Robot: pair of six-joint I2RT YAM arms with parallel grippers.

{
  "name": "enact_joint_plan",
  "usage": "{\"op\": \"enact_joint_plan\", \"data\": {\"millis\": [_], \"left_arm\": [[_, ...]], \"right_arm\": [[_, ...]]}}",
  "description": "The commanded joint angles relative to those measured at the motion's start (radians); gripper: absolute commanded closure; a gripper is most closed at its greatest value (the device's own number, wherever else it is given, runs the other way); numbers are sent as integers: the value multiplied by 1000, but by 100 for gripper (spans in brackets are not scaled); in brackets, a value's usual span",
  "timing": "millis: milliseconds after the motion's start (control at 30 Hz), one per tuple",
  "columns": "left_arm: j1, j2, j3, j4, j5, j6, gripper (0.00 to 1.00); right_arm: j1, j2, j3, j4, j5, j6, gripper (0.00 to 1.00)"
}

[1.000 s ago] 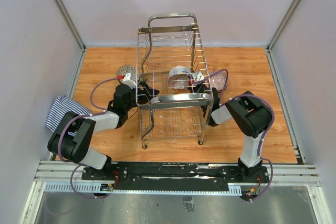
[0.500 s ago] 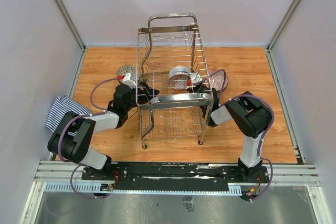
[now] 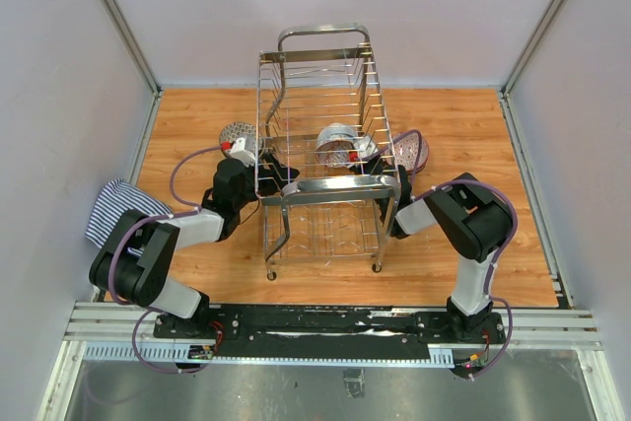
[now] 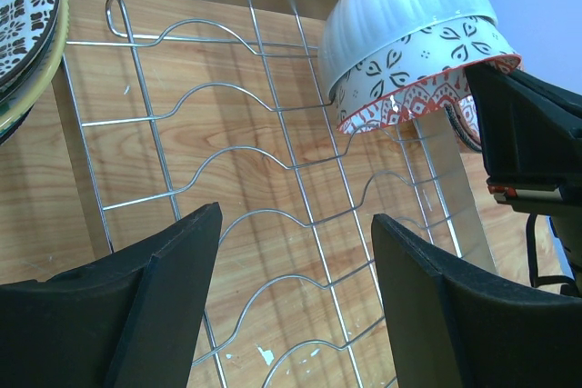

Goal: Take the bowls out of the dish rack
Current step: Pick up the bowl from the dish rack.

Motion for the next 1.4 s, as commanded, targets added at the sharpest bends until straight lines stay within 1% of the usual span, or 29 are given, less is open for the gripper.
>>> {"op": "enact_joint_plan", "data": {"millis": [0, 867, 1067, 1367], "left_arm": [[-6, -10, -23, -33, -10, 2, 28], [-6, -22, -29, -39, -16, 2, 28], [-7, -29, -29, -39, -20, 3, 28], [-6, -29, -29, -32, -15, 2, 28]], "right_arm": [[36, -79, 38, 162, -39, -13, 99], [57, -85, 14, 162, -24, -105, 99], [68, -107, 0, 162, -13, -112, 99], [104, -121, 1, 162, 15, -181, 99]]}}
